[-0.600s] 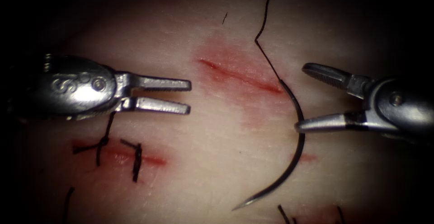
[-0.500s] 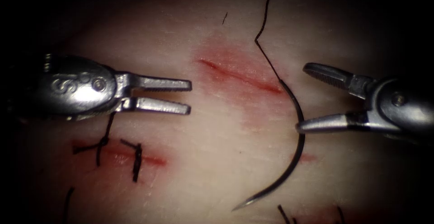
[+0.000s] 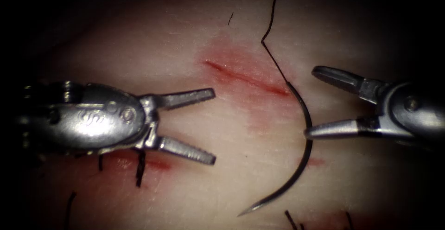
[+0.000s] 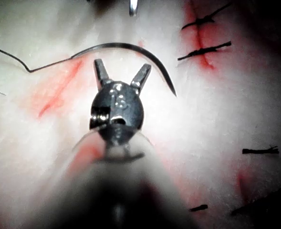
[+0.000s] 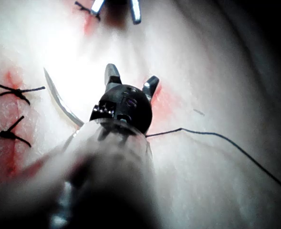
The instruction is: Wound Closure
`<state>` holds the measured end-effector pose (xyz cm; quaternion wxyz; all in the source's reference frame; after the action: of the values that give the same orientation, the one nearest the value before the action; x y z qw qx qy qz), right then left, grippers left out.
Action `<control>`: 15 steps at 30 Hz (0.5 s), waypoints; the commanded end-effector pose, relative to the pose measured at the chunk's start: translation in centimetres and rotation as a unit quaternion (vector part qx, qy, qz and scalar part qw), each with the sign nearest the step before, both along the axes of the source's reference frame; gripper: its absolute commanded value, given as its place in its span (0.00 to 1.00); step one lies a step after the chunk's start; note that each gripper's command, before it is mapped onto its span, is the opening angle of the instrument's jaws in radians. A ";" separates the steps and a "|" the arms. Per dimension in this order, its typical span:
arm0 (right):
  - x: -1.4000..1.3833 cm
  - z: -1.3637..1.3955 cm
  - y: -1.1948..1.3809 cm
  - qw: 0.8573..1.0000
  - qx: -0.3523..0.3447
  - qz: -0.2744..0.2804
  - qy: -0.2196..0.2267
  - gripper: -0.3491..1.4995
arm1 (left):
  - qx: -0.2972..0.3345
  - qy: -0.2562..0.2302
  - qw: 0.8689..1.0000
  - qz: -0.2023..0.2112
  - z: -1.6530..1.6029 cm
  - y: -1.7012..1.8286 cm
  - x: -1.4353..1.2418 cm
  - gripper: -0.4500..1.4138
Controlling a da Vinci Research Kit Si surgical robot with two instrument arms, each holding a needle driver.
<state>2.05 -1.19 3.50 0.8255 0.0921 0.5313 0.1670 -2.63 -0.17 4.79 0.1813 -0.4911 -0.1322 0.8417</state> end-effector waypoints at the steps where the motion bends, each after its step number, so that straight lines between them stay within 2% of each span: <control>1: 0.05 0.02 0.04 1.000 -0.001 -0.001 0.001 0.66 | 0.007 0.008 1.000 -0.003 0.05 -0.04 -0.09 0.60; 4: 0.00 0.00 0.05 1.000 -0.002 0.006 -0.010 0.66 | 0.016 0.041 0.999 -0.012 0.02 -0.16 -0.22 0.60; 5: -0.01 -0.01 0.05 1.000 -0.001 0.010 -0.019 0.70 | 0.019 0.054 0.998 -0.014 0.03 -0.22 -0.29 0.59; 15: -0.03 -0.03 0.06 0.999 0.002 0.014 -0.032 0.72 | 0.017 0.102 0.995 -0.005 0.30 -0.46 -0.63 0.60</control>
<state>1.93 -1.17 3.44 0.8401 0.0821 0.5043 0.1823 -3.26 -0.69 5.10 0.2011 -0.3937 -0.1296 0.8876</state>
